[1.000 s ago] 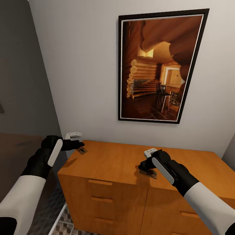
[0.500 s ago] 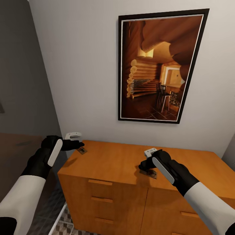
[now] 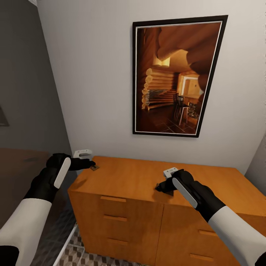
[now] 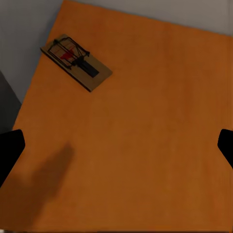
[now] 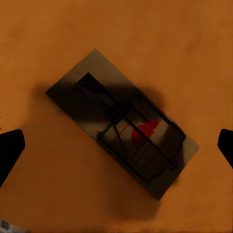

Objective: Take the four mousetraps from the cabinet in the bathroom and place them on the bathroom floor. Make sure all four end up on the same floor surface, and ensure that at least two of them are either under or directly next to the same bathroom sink.

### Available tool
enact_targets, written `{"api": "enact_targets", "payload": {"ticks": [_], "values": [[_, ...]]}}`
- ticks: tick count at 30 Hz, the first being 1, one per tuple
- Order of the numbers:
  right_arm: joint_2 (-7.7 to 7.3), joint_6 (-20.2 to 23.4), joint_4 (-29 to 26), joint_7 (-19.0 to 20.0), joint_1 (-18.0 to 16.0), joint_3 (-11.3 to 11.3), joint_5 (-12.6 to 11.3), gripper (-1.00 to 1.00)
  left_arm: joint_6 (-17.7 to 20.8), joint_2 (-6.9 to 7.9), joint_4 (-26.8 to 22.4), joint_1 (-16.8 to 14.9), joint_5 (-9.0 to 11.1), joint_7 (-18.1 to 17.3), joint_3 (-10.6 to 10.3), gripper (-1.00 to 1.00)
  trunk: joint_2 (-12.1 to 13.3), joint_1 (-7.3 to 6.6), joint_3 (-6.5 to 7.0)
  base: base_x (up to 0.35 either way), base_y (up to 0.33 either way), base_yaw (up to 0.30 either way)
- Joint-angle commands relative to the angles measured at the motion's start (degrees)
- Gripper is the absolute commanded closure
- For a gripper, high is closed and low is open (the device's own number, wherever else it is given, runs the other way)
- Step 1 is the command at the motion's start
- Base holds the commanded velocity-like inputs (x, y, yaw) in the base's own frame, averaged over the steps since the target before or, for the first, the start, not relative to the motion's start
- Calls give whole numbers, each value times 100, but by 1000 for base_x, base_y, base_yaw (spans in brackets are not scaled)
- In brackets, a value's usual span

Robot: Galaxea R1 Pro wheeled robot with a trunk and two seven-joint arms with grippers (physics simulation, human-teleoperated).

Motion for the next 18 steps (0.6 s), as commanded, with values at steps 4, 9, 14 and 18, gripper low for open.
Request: {"api": "enact_targets", "payload": {"ticks": [4, 9, 14, 18], "values": [[-3, 11, -6, -59, -8, 22, -60, -100, 19, 5, -3, -3, 3, 0, -10, -100, -6, 0, -8, -27, -4, 0], [0, 11, -6, -59, -8, 29, -60, -100, 19, 2, -3, -2, 6, 0, -10, -100, -6, 0, -8, -10, -2, 0], [1, 11, -6, -59, -8, 31, -60, -100, 19, -2, -3, -1, 9, 0, -10, -100, -6, 0, -8, -4, -1, 0], [1, 11, -6, -59, -8, 32, -60, -100, 19, -3, -3, -2, 10, 0, -16, -100, -6, 0, -8, -2, 0, 0]]}}
